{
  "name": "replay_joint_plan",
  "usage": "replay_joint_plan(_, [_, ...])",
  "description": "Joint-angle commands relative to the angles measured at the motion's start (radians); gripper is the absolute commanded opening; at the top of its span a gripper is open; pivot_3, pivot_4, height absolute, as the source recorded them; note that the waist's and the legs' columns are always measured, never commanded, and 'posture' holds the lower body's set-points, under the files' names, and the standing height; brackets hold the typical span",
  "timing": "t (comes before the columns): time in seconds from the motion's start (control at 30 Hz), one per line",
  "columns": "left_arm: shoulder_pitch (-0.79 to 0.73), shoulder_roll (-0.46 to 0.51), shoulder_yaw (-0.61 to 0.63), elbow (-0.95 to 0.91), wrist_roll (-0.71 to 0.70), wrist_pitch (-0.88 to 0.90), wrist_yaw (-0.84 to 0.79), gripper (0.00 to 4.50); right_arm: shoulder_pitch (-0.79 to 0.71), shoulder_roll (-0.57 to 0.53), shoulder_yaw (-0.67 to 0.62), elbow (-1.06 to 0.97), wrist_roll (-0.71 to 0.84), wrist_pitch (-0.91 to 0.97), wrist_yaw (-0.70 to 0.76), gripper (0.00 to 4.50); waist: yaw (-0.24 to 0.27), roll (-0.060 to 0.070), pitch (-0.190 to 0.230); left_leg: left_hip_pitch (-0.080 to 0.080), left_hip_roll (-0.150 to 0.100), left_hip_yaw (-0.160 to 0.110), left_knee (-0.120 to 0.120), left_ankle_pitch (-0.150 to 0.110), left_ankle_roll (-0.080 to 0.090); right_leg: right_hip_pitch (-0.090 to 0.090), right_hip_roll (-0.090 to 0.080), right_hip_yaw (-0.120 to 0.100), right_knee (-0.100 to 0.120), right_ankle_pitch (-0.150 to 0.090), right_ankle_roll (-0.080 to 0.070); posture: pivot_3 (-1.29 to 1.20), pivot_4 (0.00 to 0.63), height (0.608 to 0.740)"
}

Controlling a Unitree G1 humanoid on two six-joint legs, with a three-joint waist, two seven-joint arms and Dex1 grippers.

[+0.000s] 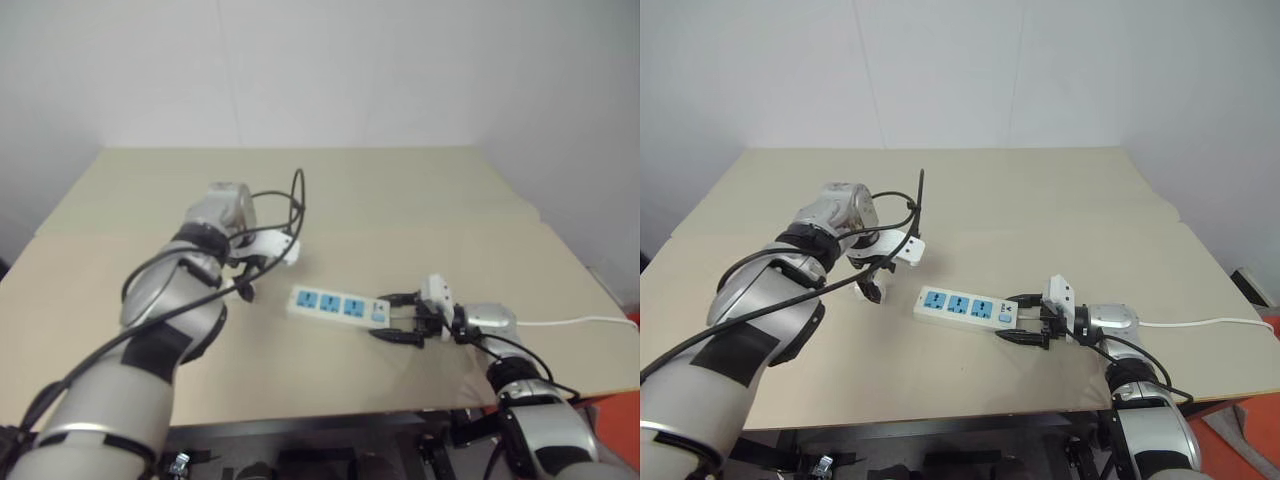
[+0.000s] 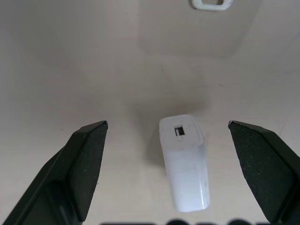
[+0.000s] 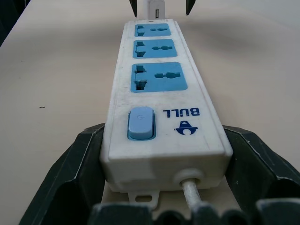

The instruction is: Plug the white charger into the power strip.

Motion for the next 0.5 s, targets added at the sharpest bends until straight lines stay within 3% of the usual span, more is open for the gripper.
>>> replay_joint_plan(0.03, [-0.001,-0.002,0.001,-0.006,0.006,0.014,0.006,4.5,0.025,-0.008,0.026,0.019,-0.056,0.004,-0.04,3.41,0.0,0.0,0.0,0.0,0.0,0.0,0.0,0.0,0.0,0.0,0.0,0.0,0.0,0.0,0.0,0.0,0.15,0.74])
replay_joint_plan(0.17, [0.005,-0.003,-0.002,-0.007,0.009,0.016,0.004,3.66,0.023,-0.008,0.027,0.02,-0.057,0.006,-0.044,3.41,0.0,0.0,0.0,0.0,0.0,0.0,0.0,0.0,0.0,0.0,0.0,0.0,0.0,0.0,0.0,0.0,0.15,0.74])
replay_joint_plan(0.43, [0.018,-0.004,-0.007,-0.007,0.019,0.02,0.017,1.02,0.02,-0.009,0.026,0.021,-0.057,0.008,-0.05,3.41,0.0,0.0,0.0,0.001,0.0,0.0,0.0,0.0,0.0,0.0,0.0,0.0,0.0,0.0,0.0,0.0,0.15,0.74])
replay_joint_plan(0.5, [0.02,-0.001,-0.006,-0.008,0.02,0.014,0.024,0.98,0.02,-0.01,0.027,0.02,-0.057,0.009,-0.05,3.41,0.0,0.0,0.0,0.001,0.0,0.0,0.0,0.0,0.0,0.001,0.0,0.0,0.0,0.0,0.0,0.0,0.15,0.74])
